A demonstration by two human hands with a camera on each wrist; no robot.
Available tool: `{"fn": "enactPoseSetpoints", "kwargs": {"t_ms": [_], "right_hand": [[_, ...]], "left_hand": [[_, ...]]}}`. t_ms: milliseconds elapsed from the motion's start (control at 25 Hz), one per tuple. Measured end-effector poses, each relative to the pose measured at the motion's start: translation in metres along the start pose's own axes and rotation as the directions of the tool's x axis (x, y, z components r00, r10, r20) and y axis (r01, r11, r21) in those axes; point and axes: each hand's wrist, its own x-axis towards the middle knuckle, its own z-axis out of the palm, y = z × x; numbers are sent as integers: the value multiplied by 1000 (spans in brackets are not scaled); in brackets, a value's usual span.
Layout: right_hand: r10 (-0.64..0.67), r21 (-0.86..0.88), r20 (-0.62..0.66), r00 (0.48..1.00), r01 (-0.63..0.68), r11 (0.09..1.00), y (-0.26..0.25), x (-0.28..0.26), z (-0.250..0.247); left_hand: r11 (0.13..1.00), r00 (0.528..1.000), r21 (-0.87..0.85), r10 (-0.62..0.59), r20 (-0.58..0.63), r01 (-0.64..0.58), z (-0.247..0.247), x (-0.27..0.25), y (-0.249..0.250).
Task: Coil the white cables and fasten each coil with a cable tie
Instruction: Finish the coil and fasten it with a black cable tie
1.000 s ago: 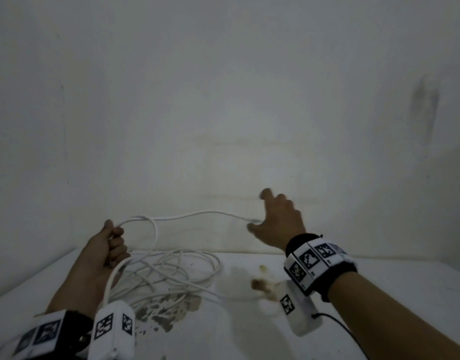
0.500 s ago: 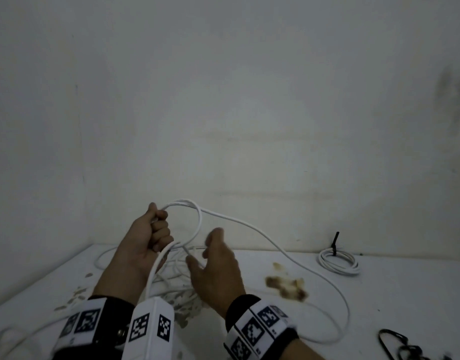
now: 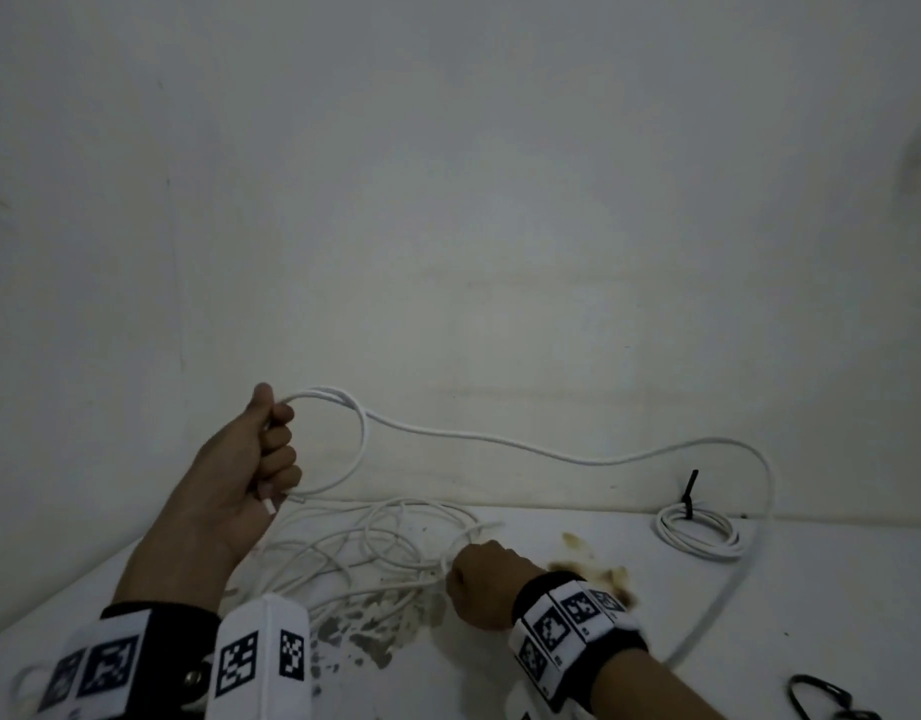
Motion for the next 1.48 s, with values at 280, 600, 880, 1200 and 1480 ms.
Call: {"fn": "enactPoseSetpoints", "kwargs": {"t_ms": [280,600,880,1200,1480], "right_hand": [[-175,70,-842,510,424,903,-43,-37,-39],[90,103,-160,983,-74,992,51,13,-10],[17,291,-265,964,63,955,28,40,-12],[531,827,-492,690,182,531,30,-8,-50],[192,583,-711,676,414,699,18,-50,-69]], "left_hand": [[984,996,174,51,-68,-38,7,6,-24],[979,1000,204,19,7,-20,12,-5,-14],[973,997,231,-16,74,-2,17,-8,-15],[995,988,96,3,-157,12,-3,13,-28],[993,959,111,64,-275,-35,-10,17,-30]]}}
